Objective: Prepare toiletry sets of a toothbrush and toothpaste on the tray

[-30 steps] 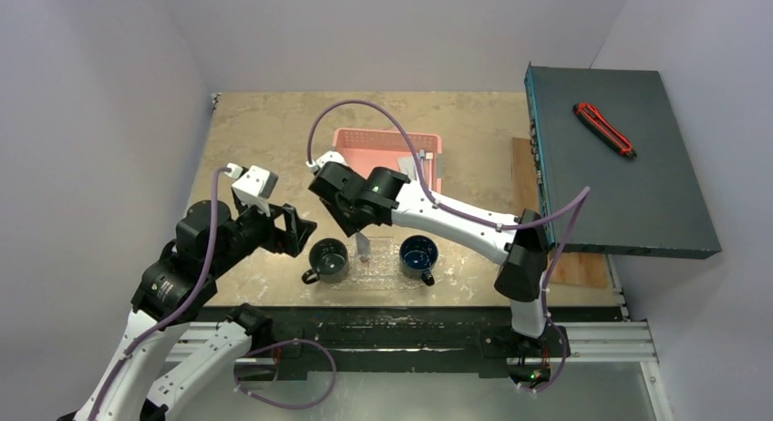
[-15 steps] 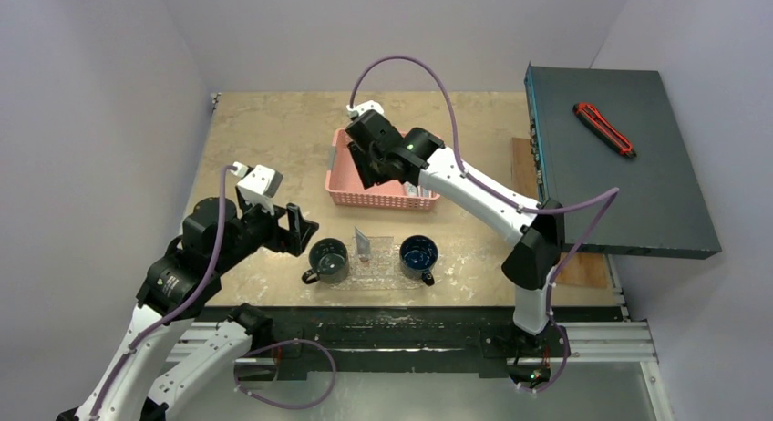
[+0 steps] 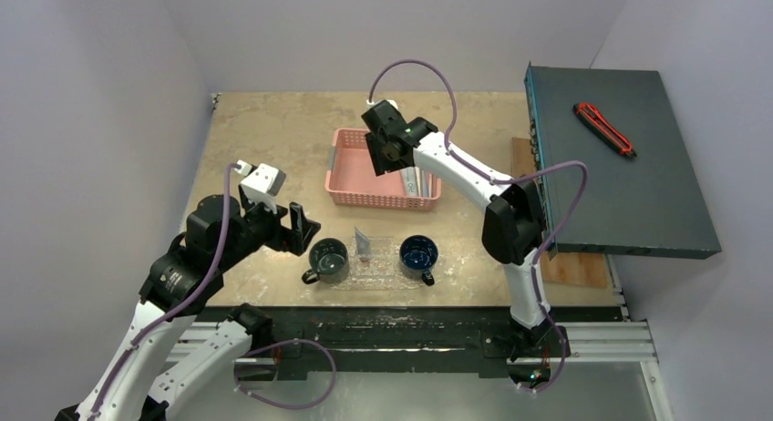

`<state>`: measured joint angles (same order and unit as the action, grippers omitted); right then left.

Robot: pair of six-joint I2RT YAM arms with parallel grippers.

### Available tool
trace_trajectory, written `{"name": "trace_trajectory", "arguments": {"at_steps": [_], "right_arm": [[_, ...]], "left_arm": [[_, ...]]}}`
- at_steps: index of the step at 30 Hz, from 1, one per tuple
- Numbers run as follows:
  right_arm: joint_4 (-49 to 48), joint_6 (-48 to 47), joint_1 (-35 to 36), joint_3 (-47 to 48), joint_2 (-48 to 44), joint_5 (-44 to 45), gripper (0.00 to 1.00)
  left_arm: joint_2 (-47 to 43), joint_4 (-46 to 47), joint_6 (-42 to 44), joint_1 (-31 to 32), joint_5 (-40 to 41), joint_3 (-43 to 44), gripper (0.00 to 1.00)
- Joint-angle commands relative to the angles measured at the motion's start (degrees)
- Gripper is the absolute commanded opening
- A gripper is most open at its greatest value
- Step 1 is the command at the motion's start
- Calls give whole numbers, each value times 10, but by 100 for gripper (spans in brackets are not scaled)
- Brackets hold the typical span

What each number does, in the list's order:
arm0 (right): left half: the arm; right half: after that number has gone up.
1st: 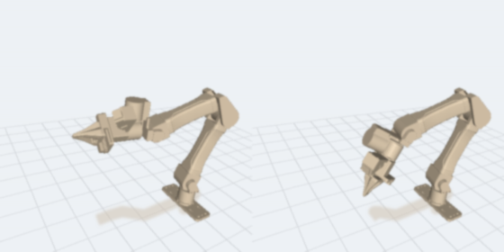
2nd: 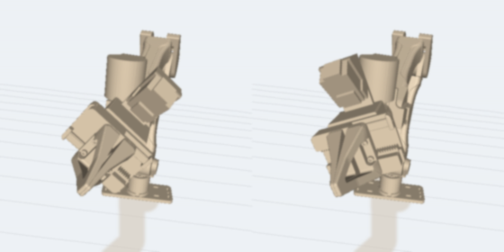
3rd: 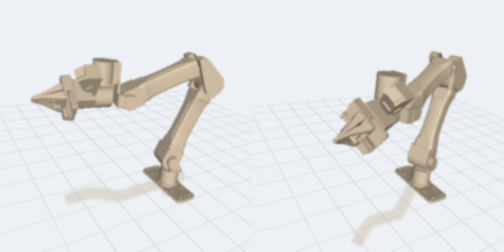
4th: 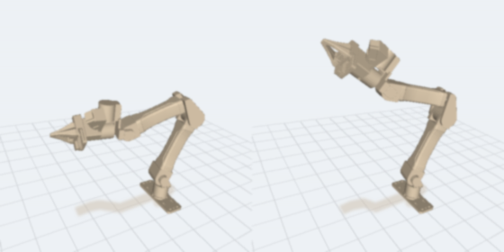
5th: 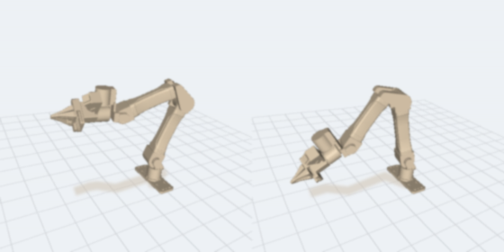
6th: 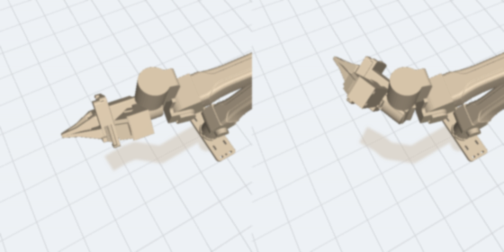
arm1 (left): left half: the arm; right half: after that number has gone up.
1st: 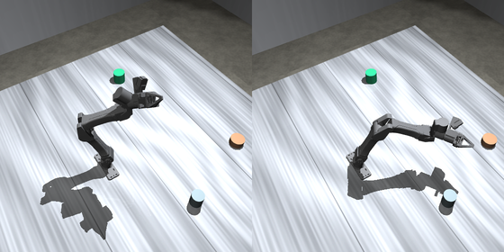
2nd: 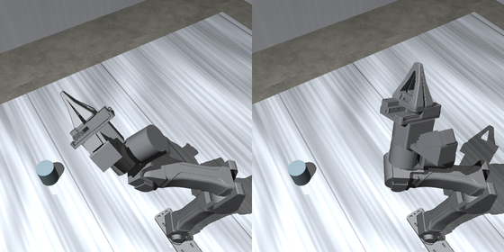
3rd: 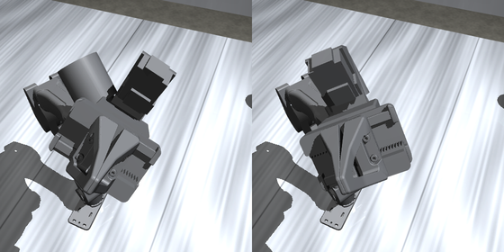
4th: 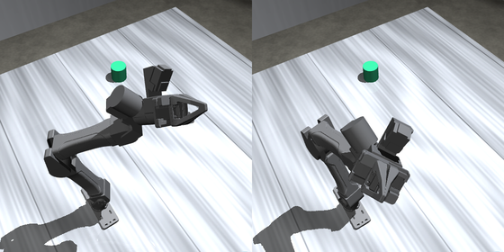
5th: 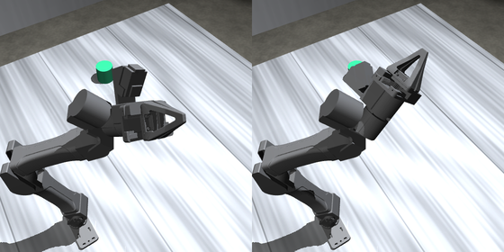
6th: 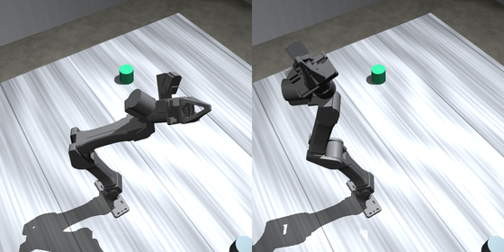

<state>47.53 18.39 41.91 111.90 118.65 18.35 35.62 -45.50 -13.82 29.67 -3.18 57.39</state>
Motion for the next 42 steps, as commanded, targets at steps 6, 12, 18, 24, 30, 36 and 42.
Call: {"name": "trace_trajectory", "arguments": {"at_steps": [6, 12, 18, 24, 30, 36, 42], "right_arm": [[-41, 1, -38, 10, 57, -21, 58], [-52, 7, -55, 9, 87, -21, 57], [-57, 9, -66, 10, 112, -23, 57], [-60, 8, -69, 8, 130, -25, 57], [-61, 9, -71, 2, 141, -25, 56], [-67, 9, -72, -11, 144, -32, 47], [-67, 10, -71, -16, 144, -39, 37]], "left_arm": [[3, 12, 13, -3, -13, 1, 83], [4, 11, 13, -2, -16, 0, 84], [6, 10, 13, -2, -18, 1, 84], [9, 11, 14, -2, -20, 1, 85], [9, 10, 14, -3, -21, 2, 86], [9, 10, 14, -2, -22, 2, 86], [9, 9, 14, -2, -22, 2, 86]]}}
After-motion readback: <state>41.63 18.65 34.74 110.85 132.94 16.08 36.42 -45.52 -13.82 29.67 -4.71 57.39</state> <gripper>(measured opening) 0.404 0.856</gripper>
